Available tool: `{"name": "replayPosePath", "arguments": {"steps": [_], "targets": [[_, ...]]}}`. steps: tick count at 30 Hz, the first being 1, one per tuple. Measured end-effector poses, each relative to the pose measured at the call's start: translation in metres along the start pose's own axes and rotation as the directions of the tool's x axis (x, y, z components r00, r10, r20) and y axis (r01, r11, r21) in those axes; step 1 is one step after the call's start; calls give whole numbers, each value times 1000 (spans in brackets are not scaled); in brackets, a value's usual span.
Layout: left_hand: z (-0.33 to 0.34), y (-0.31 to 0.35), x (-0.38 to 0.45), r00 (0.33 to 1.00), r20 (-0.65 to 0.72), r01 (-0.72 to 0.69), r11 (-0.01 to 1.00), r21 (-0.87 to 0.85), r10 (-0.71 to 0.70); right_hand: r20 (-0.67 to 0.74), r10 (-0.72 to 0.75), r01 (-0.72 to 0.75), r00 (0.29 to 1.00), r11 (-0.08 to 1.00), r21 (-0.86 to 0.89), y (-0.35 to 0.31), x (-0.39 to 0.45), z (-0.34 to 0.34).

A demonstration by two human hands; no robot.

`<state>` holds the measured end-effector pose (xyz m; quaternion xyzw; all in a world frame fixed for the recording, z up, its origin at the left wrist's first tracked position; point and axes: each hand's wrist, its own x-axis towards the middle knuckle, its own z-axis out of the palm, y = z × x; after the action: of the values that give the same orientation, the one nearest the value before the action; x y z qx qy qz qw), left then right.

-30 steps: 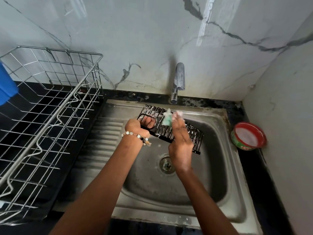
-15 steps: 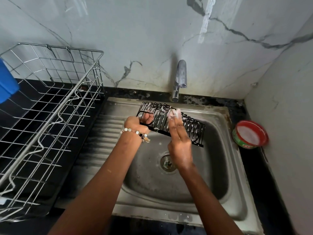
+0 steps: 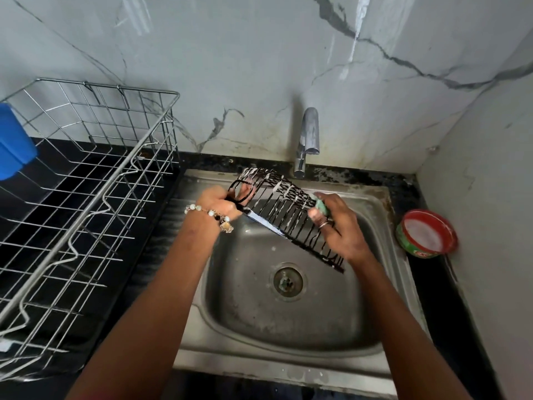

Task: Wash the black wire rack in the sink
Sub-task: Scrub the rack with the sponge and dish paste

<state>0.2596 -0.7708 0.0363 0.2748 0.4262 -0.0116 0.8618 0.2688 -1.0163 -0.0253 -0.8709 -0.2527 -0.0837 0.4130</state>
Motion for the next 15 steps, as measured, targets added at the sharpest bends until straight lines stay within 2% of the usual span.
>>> {"name": "replayPosePath", "arguments": {"steps": [2, 4, 9, 10, 12, 14, 15], "targets": [[2, 7, 2, 999, 53, 9, 997, 74, -13, 80, -11, 10, 997, 1000, 15, 0, 1, -2], [7, 10, 10, 993, 107, 39, 999, 34, -42, 102, 4, -12, 995, 997, 76, -12, -1, -1], [14, -4, 14, 960, 278, 68, 995, -79, -43, 30, 66, -70, 997, 985, 158, -30, -4, 13], [13, -12, 8, 954, 300, 31, 999, -21, -24, 21, 93, -95, 995, 984, 154, -31, -3, 15], [9, -33, -9, 950, 311, -74, 973, 218, 3, -5, 172, -169, 985, 974, 152, -30, -1, 19], [1, -58, -24, 947, 320, -165, 880, 445, 15, -50, 265, -255, 963, 956, 144, -27, 1, 22], [-5, -71, -27, 941, 337, -188, 845, 501, 9, -81, 305, -292, 949, 946, 140, -24, 1, 24]]}}
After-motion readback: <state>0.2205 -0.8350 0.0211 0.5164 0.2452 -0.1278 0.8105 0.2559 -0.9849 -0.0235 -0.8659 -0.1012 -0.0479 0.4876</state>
